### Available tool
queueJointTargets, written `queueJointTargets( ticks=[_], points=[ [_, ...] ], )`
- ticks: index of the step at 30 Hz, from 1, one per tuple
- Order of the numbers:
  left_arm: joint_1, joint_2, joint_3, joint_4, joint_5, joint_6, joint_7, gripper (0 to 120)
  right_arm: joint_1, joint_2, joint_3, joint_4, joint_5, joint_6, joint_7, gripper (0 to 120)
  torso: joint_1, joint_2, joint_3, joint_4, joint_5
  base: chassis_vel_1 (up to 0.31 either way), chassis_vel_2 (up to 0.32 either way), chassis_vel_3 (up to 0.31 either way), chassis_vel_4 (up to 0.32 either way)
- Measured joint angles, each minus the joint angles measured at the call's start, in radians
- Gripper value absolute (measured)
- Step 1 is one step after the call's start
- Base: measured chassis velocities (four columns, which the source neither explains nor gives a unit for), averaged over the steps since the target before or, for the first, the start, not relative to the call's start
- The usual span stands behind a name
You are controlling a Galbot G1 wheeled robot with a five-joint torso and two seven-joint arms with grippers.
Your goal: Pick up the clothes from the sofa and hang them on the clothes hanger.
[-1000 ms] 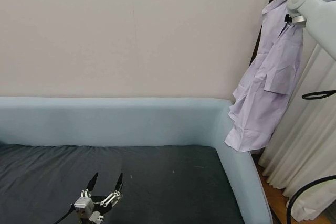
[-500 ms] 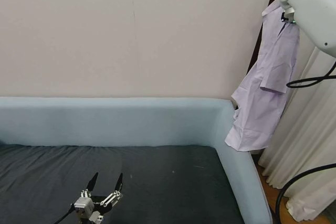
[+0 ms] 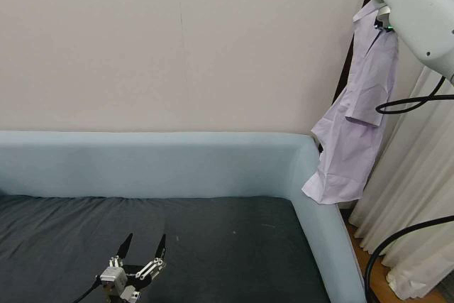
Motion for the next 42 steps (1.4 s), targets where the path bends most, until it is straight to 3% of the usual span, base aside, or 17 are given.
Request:
queueJointTargets(
  ticks=[13,17,18,21,23,26,27,32,33,36,37,40,41,42],
  points=[
    [0.000,0.000,0.000,0.000,0.000,0.000,0.000,100,0.006,-0.030,-0.009,0.099,-0.003,0.004,-0.061,47,0.000,0.000,0.000,0.0004,-0.0005,0.000,0.000,0.000,0.000],
    [0.000,0.000,0.000,0.000,0.000,0.000,0.000,100,-0.007,-0.058,0.005,0.171,-0.083,0.005,-0.102,65,0.000,0.000,0.000,0.0002,-0.0004,0.000,0.000,0.000,0.000],
    [0.000,0.000,0.000,0.000,0.000,0.000,0.000,100,-0.007,-0.058,0.005,0.171,-0.083,0.005,-0.102,65,0.000,0.000,0.000,0.0002,-0.0004,0.000,0.000,0.000,0.000],
    [0.000,0.000,0.000,0.000,0.000,0.000,0.000,100,-0.028,-0.125,0.015,0.324,-0.131,0.011,-0.124,80,0.000,0.000,0.000,0.0006,-0.0006,0.000,0.000,0.000,0.000],
    [0.000,0.000,0.000,0.000,0.000,0.000,0.000,100,-0.037,-0.161,0.016,0.392,-0.137,0.022,-0.131,84,0.000,0.000,0.000,0.0006,-0.0006,0.000,0.000,0.000,0.000],
    [0.000,0.000,0.000,0.000,0.000,0.000,0.000,100,-0.088,-0.284,0.027,0.620,-0.136,0.111,-0.157,97,0.000,0.000,0.000,-0.0001,-0.0006,0.000,0.000,0.000,0.000],
    [0.000,0.000,0.000,0.000,0.000,0.000,0.000,100,-0.088,-0.284,0.027,0.620,-0.136,0.111,-0.157,97,0.000,0.000,0.000,-0.0001,-0.0006,0.000,0.000,0.000,0.000],
    [0.000,0.000,0.000,0.000,0.000,0.000,0.000,100,-0.323,-0.459,0.162,0.932,-0.123,0.341,-0.228,100,0.000,0.000,0.000,0.0001,0.0001,0.000,0.000,0.000,0.000],
    [0.000,0.000,0.000,0.000,0.000,0.000,0.000,100,-0.323,-0.459,0.162,0.932,-0.123,0.341,-0.228,100,0.000,0.000,0.000,0.0001,0.0001,0.000,0.000,0.000,0.000],
    [0.000,0.000,0.000,0.000,0.000,0.000,0.000,100,-0.566,-0.577,0.334,1.163,-0.146,0.431,-0.279,100,0.000,0.000,0.000,0.0004,-0.0001,0.000,0.000,0.000,0.000],
    [0.000,0.000,0.000,0.000,0.000,0.000,0.000,100,-0.566,-0.577,0.334,1.163,-0.146,0.431,-0.279,100,0.000,0.000,0.000,0.0004,-0.0001,0.000,0.000,0.000,0.000],
    [0.000,0.000,0.000,0.000,0.000,0.000,0.000,100,-0.856,-0.676,0.539,1.318,-0.218,0.489,-0.312,100,0.000,0.000,0.000,0.0000,-0.0003,0.000,0.000,0.000,0.000],
    [0.000,0.000,0.000,0.000,0.000,0.000,0.000,100,-0.856,-0.676,0.539,1.318,-0.218,0.489,-0.312,100,0.000,0.000,0.000,0.0000,-0.0003,0.000,0.000,0.000,0.000],
    [0.000,0.000,0.000,0.000,0.000,0.000,0.000,100,-0.957,-0.709,0.602,1.360,-0.255,0.507,-0.327,100,0.000,0.000,0.000,0.0000,0.0006,0.000,0.000,0.000,0.000]
  ],
)
